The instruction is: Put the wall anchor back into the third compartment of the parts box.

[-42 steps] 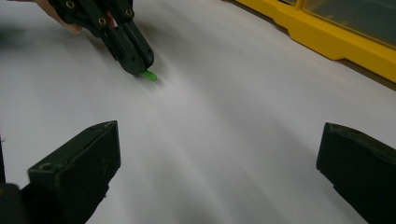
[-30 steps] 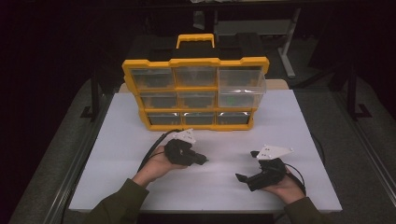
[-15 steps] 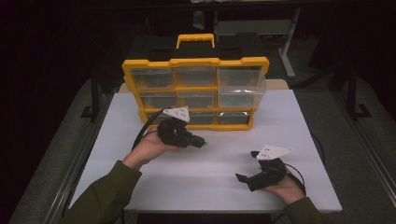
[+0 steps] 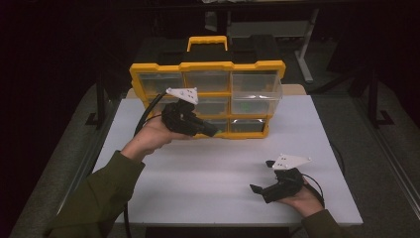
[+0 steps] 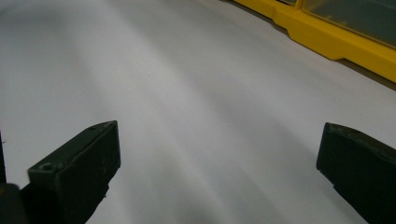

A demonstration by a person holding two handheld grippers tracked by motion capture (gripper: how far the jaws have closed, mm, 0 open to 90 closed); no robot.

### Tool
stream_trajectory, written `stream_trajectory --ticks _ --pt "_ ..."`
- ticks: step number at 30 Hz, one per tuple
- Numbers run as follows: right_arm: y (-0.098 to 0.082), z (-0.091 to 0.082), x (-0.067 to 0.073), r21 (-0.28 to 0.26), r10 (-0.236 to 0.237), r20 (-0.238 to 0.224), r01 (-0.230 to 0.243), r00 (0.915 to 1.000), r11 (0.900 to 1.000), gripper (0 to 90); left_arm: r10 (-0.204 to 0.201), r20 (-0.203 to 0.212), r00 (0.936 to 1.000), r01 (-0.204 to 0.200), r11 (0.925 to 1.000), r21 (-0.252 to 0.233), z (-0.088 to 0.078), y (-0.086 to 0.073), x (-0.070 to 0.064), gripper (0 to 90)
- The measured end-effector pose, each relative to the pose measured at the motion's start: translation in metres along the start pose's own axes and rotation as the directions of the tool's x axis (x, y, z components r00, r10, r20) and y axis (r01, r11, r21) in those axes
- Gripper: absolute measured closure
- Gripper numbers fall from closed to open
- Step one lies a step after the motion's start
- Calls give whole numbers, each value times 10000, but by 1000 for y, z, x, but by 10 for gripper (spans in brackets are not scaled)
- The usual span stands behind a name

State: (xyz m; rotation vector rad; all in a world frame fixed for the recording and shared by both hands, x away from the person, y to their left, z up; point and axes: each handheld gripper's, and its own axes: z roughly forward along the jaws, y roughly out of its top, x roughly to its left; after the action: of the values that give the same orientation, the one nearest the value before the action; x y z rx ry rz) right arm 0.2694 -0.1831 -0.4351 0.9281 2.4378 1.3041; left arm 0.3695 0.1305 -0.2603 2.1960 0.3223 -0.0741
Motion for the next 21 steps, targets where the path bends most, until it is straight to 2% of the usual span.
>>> stream_trajectory --ticks 9,16,21 --pt "0 0 0 19 -8 25 8 10000 10000 0 567 -101 9983 -568 9984 -40 -23 41 -2 851" --pt "-1 -1 1 20 28 36 -28 10000 10000 0 861 -83 9963 -863 9957 -347 -42 75 -3 851" --pt "0 -1 1 -1 42 39 -42 10000 10000 0 979 -65 9952 -981 9946 -345 -45 92 -2 851"
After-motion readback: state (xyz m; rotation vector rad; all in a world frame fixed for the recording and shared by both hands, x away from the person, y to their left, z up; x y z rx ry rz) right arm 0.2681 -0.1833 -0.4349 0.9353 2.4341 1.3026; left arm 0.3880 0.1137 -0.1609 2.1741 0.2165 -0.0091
